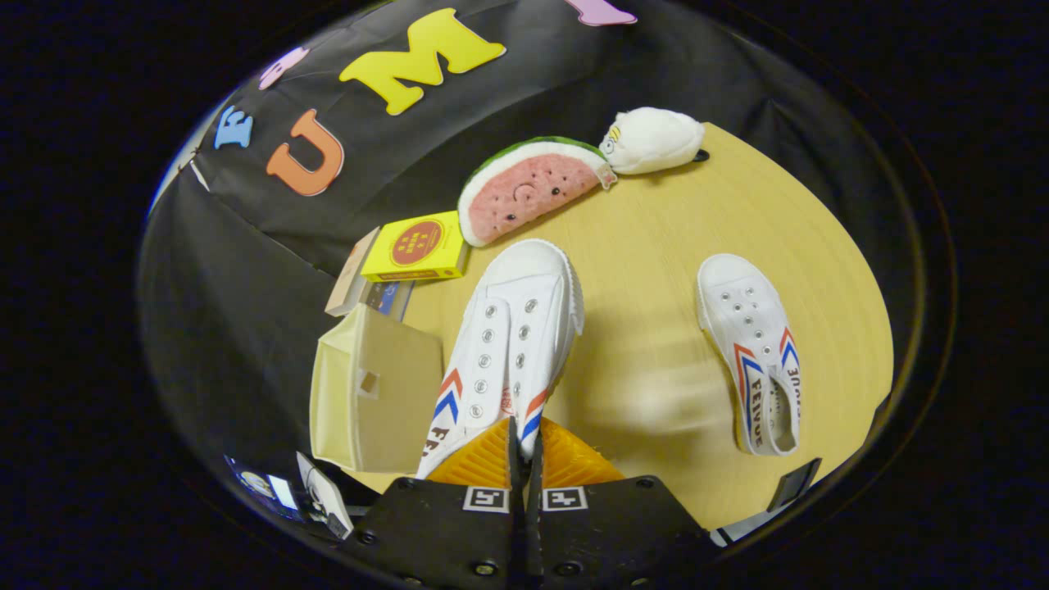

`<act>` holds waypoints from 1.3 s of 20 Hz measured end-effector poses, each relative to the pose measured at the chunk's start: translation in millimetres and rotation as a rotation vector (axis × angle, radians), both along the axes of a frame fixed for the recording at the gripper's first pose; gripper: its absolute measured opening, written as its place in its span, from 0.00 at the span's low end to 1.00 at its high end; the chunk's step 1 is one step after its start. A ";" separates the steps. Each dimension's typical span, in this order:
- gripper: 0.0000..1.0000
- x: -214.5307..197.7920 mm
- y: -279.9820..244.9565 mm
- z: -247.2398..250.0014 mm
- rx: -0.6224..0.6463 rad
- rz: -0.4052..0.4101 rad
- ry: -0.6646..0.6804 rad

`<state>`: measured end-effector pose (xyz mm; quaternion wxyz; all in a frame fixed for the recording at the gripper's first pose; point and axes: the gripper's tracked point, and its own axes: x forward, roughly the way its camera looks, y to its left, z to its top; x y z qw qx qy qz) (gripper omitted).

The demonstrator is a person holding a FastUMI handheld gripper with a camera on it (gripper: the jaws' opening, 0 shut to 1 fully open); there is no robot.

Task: Open the storage box then place both shoes into the box .Put the left shoe in first, then the right shoe, with the right side of both shoes facing outward in a uniform manner.

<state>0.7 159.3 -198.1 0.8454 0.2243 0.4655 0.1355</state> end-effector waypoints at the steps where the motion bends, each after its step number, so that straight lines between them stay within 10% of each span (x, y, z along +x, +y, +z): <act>1: 0.00 -2.1 9.8 10.5 0.000 -0.002 -0.016; 13: 0.00 -22.9 190.5 97.6 0.037 0.082 -0.147; 26: 0.00 -10.9 321.6 21.0 -0.111 0.304 -0.082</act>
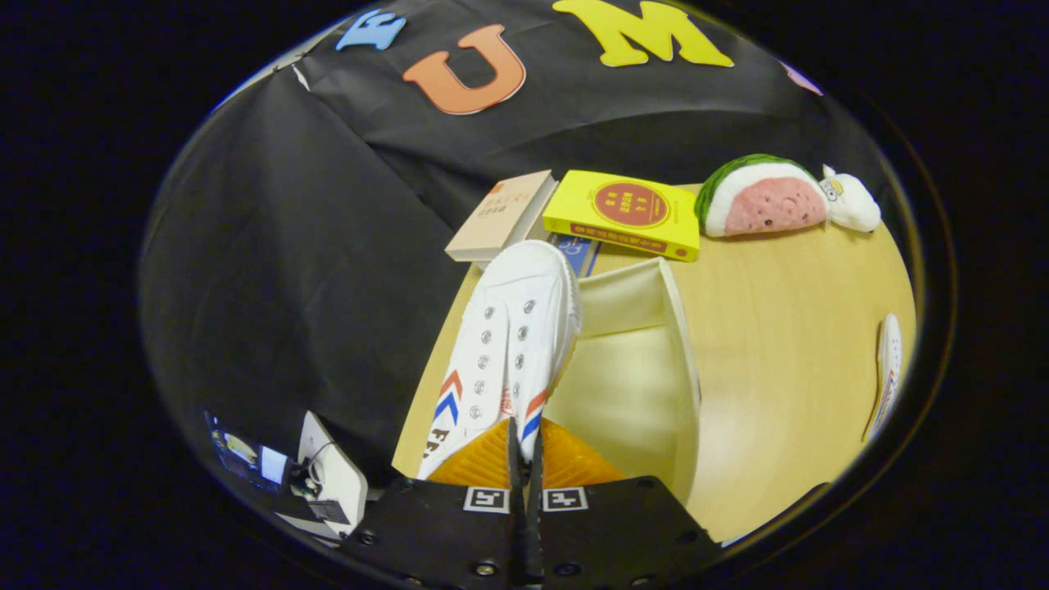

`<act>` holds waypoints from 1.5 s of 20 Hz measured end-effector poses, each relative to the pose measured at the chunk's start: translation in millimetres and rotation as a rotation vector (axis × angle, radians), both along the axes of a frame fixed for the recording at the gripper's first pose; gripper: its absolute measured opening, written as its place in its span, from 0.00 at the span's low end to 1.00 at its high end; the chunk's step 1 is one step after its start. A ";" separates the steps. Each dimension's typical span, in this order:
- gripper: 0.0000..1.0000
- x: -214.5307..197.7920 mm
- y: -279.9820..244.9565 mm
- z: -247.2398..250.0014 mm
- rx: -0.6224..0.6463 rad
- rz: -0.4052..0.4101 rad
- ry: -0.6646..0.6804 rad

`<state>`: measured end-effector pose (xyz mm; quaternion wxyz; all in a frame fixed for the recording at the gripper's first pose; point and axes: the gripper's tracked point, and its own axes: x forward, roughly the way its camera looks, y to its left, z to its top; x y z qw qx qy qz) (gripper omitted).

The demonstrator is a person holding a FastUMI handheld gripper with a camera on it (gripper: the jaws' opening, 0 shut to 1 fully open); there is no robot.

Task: Open the storage box then place both shoes into the box .Put the left shoe in first, then the right shoe, with the right side of both shoes facing outward in a uniform manner.

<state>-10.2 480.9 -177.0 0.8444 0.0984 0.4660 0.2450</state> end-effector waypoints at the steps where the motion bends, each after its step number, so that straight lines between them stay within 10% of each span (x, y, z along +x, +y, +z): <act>1: 0.00 1.0 1.0 -8.0 -0.017 0.006 0.004; 18: 0.00 12.6 22.3 -51.8 0.007 -0.021 0.049; 25: 0.81 20.5 18.5 -55.3 0.014 -0.017 0.077; 30: 0.81 27.4 -22.8 -3.3 -0.011 -0.006 -0.142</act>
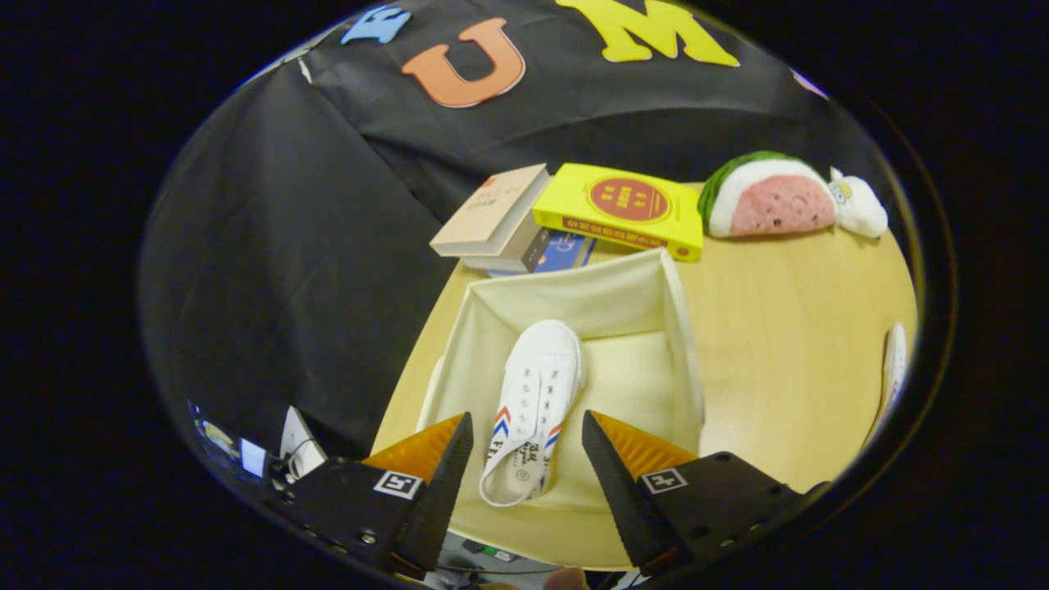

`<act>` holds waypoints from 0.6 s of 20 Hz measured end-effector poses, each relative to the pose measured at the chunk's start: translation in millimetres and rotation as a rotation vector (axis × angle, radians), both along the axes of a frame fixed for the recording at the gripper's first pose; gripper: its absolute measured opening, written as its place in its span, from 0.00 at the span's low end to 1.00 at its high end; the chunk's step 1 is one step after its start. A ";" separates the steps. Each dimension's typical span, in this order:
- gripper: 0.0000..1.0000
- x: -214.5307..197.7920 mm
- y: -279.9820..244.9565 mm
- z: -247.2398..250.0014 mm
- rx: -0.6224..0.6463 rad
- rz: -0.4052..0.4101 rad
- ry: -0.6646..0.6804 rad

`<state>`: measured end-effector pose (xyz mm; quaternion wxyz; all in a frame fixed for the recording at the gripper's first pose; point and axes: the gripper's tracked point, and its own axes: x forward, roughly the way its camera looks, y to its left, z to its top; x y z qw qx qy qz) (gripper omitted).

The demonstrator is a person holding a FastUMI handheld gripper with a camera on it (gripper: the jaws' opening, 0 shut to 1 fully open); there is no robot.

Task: Open the storage box then place both shoes into the box .Put the left shoe in first, then the right shoe, with the right side of both shoes facing outward in a uniform manner.

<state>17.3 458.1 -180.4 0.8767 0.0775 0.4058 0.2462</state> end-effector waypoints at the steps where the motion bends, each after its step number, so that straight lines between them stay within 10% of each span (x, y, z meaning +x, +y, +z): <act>1: 0.89 -1.5 -11.8 11.8 -0.009 0.010 -0.048; 12: 0.96 -6.4 -217.5 85.0 -0.132 -0.074 -0.395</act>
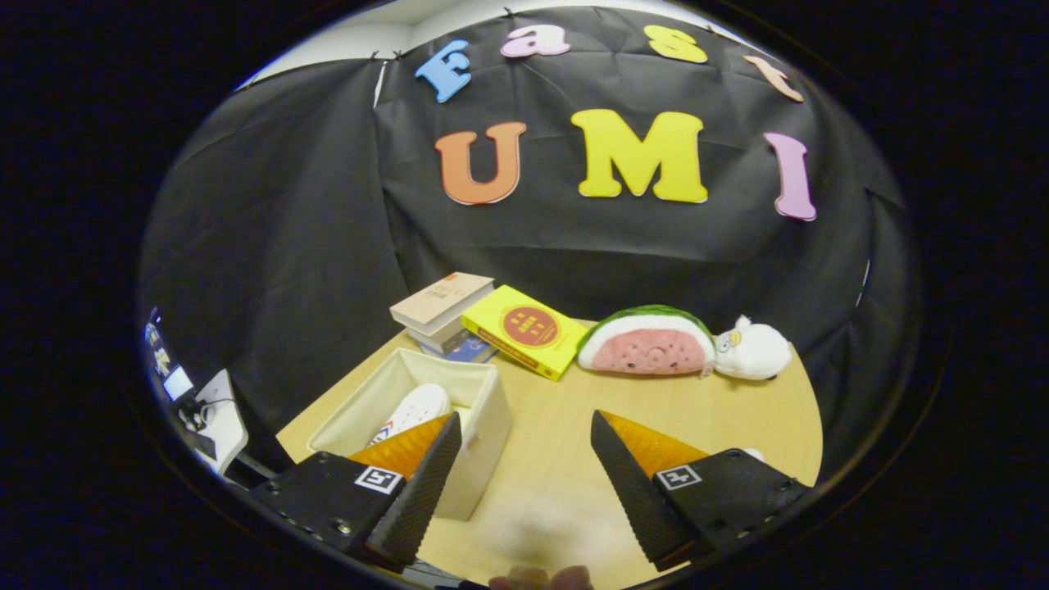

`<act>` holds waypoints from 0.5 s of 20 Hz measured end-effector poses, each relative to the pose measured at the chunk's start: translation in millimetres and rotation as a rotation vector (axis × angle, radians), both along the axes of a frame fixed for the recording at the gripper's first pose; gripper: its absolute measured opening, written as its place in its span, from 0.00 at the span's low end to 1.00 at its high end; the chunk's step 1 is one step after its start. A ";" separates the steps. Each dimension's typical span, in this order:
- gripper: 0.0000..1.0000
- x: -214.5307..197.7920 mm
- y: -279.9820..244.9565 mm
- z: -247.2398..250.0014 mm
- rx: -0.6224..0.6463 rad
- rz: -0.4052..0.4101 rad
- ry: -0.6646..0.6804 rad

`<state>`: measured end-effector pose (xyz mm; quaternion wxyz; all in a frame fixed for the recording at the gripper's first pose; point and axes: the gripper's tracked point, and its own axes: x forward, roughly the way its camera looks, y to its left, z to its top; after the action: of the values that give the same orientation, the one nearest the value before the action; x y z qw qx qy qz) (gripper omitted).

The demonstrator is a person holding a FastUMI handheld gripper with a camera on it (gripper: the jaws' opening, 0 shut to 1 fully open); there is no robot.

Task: Open the storage box then place both shoes into the box .Put the left shoe in first, then the right shoe, with the right side of both shoes facing outward in a uniform manner.

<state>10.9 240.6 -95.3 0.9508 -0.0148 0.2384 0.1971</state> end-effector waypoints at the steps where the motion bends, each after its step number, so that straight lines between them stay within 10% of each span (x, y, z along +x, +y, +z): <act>1: 0.96 1.9 -23.1 -2.4 0.006 -0.019 0.008; 10: 0.96 7.7 -204.7 -50.3 -0.014 -0.181 0.092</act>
<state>18.6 35.9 -145.6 0.9526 0.0093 0.2836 0.1092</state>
